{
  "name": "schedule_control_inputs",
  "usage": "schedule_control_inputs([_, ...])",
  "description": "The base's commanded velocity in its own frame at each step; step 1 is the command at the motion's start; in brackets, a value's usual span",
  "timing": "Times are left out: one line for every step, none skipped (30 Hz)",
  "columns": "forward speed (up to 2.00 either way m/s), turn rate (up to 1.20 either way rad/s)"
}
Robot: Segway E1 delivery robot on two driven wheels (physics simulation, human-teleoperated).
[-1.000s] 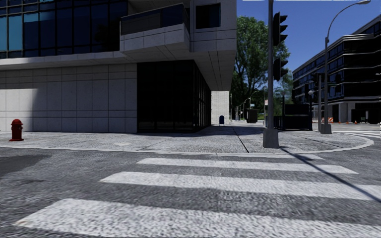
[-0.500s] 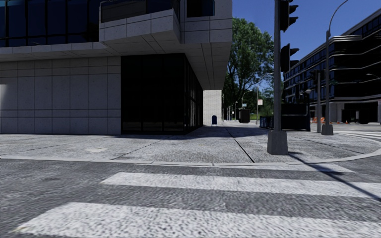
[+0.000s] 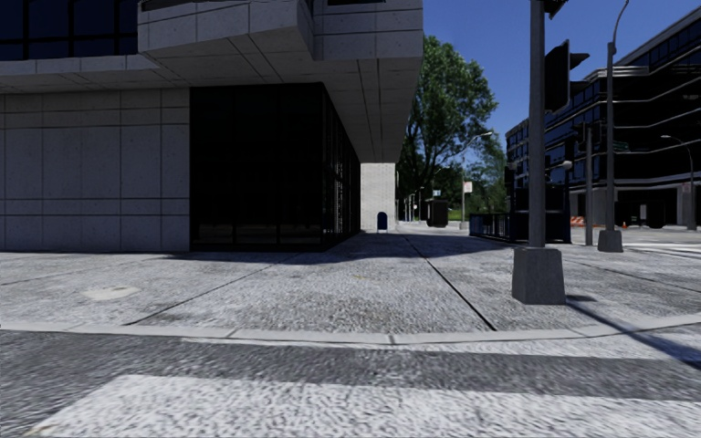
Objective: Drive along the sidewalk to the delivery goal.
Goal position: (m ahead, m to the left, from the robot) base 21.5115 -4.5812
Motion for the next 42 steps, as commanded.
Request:
schedule_control_inputs([2.00,0.00])
schedule_control_inputs([2.00,0.00])
schedule_control_inputs([2.00,0.00])
schedule_control_inputs([2.00,0.00])
schedule_control_inputs([2.00,-0.09])
schedule_control_inputs([2.00,-0.85])
schedule_control_inputs([2.00,-1.20])
schedule_control_inputs([2.00,-1.20])
schedule_control_inputs([2.00,-1.20])
schedule_control_inputs([2.00,-1.20])
schedule_control_inputs([2.00,-1.20])
schedule_control_inputs([2.00,-1.20])
schedule_control_inputs([2.00,-1.03])
schedule_control_inputs([2.00,-0.58])
schedule_control_inputs([2.00,-0.11])
schedule_control_inputs([2.00,-0.11])
schedule_control_inputs([2.00,-0.05])
schedule_control_inputs([2.00,-0.02])
schedule_control_inputs([2.00,-0.01])
schedule_control_inputs([2.00,0.00])
schedule_control_inputs([2.00,0.00])
schedule_control_inputs([2.00,0.00])
schedule_control_inputs([2.00,0.00])
schedule_control_inputs([2.00,0.00])
schedule_control_inputs([2.00,0.00])
schedule_control_inputs([2.00,0.00])
schedule_control_inputs([2.00,0.00])
schedule_control_inputs([2.00,0.00])
schedule_control_inputs([2.00,-0.01])
schedule_control_inputs([2.00,-0.01])
schedule_control_inputs([1.97,-0.01])
schedule_control_inputs([1.87,-0.01])
schedule_control_inputs([1.76,-0.01])
schedule_control_inputs([1.76,-0.01])
schedule_control_inputs([1.69,0.00])
schedule_control_inputs([1.66,0.00])
schedule_control_inputs([1.66,0.00])
schedule_control_inputs([1.66,0.00])
schedule_control_inputs([1.66,0.00])
schedule_control_inputs([1.66,0.00])
schedule_control_inputs([1.66,0.00])
schedule_control_inputs([1.66,0.00])
